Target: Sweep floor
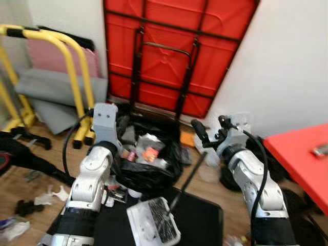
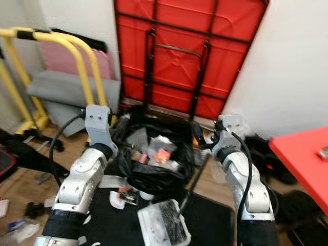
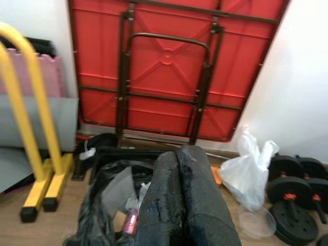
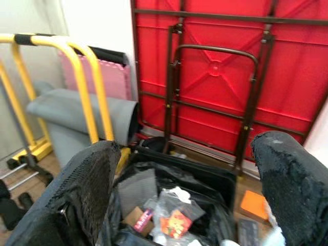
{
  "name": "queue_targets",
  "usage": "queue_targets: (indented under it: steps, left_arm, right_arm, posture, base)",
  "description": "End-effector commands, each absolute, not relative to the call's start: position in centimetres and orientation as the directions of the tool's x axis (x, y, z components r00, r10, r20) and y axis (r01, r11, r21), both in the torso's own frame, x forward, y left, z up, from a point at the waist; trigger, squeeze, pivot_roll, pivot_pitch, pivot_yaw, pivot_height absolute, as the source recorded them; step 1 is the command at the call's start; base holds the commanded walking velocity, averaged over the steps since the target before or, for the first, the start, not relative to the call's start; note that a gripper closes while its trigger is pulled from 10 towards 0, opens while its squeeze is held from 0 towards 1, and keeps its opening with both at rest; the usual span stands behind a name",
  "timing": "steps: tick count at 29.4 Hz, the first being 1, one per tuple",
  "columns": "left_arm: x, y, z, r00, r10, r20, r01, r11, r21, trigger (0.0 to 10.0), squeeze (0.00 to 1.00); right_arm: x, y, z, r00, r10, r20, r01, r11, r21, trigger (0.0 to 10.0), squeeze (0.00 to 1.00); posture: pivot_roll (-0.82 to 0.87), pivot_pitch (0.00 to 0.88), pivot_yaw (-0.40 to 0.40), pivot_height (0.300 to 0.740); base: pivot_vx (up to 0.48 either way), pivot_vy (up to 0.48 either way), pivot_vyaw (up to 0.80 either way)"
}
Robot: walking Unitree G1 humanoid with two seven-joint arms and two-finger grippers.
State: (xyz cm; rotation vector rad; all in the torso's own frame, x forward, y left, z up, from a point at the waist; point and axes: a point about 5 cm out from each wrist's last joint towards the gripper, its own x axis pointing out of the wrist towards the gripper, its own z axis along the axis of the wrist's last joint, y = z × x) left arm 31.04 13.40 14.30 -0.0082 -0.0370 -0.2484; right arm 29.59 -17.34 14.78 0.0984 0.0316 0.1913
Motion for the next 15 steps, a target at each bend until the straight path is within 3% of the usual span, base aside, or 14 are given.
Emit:
queue_targets:
  steps: [1,5,15]
  left_arm:
    - [30.93,12.96,14.01,0.963,-0.268,0.020,0.268,0.963,0.006,10.0,0.00]
    - [30.95,12.98,13.98,0.965,-0.263,0.016,0.263,0.965,0.008,10.0,0.00]
    - [31.04,13.05,14.10,0.968,-0.252,0.022,0.252,0.968,0.001,10.0,0.00]
  right_arm:
    - [29.59,-17.59,15.29,0.984,0.176,0.012,-0.176,0.977,0.119,10.0,0.00]
    - [29.49,-17.28,15.37,0.979,0.205,0.018,-0.206,0.973,0.100,10.0,0.00]
    - [29.70,-17.57,15.20,0.985,0.171,0.001,-0.170,0.981,0.090,10.0,0.00]
  posture:
    - [-0.17,0.008,-0.164,0.740]
    - [-0.17,0.008,-0.164,0.740]
    - [-0.17,0.010,-0.164,0.740]
  base:
    - [0.296,0.000,0.79]
    - [0.264,0.000,0.60]
    - [0.000,0.000,0.00]
